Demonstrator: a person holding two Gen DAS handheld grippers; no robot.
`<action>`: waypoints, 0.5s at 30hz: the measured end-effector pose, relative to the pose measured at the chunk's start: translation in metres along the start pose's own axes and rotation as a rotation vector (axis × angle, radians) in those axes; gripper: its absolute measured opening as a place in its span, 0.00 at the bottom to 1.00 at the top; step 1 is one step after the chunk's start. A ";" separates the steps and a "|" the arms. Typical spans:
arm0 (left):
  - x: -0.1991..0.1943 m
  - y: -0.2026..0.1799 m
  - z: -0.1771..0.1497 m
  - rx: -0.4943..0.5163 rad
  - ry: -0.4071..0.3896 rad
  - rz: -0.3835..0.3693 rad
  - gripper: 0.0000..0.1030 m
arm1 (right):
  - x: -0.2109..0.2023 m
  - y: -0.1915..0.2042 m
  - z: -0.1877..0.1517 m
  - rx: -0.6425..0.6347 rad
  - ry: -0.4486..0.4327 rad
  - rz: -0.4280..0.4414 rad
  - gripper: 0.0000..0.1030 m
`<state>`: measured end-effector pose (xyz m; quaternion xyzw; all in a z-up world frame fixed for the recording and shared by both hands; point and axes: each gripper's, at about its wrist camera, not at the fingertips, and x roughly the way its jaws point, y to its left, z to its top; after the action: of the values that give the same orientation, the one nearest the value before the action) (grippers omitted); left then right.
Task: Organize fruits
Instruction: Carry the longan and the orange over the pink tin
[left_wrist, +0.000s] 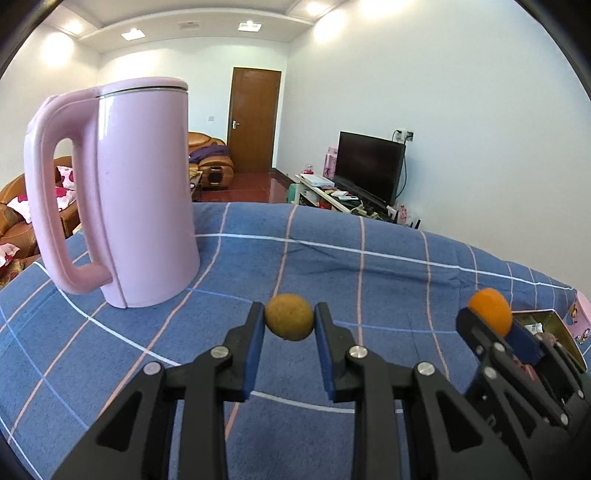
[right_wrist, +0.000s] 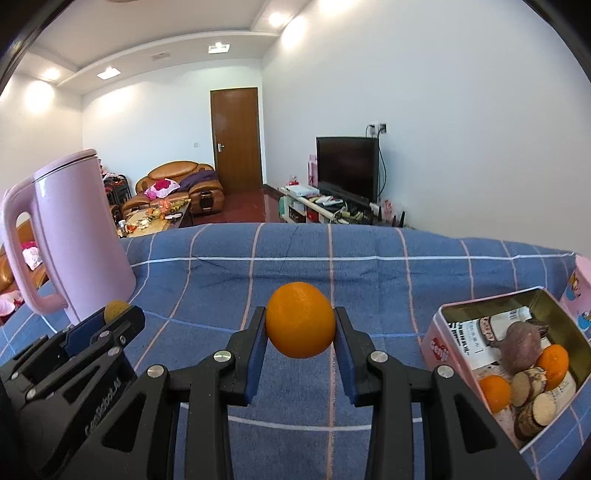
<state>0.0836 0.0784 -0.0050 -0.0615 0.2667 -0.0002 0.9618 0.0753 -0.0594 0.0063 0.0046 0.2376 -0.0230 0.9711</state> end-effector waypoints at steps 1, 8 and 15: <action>0.000 -0.002 -0.001 0.004 -0.003 0.002 0.28 | -0.005 0.000 -0.002 -0.006 -0.006 -0.004 0.36; -0.017 -0.010 -0.010 0.043 -0.056 0.034 0.28 | -0.019 -0.007 -0.008 -0.007 -0.010 -0.006 0.36; -0.032 -0.010 -0.016 0.026 -0.084 0.054 0.28 | -0.030 -0.018 -0.011 0.001 -0.014 -0.012 0.36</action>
<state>0.0478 0.0677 -0.0010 -0.0416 0.2278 0.0248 0.9725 0.0430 -0.0756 0.0099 0.0032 0.2307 -0.0291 0.9726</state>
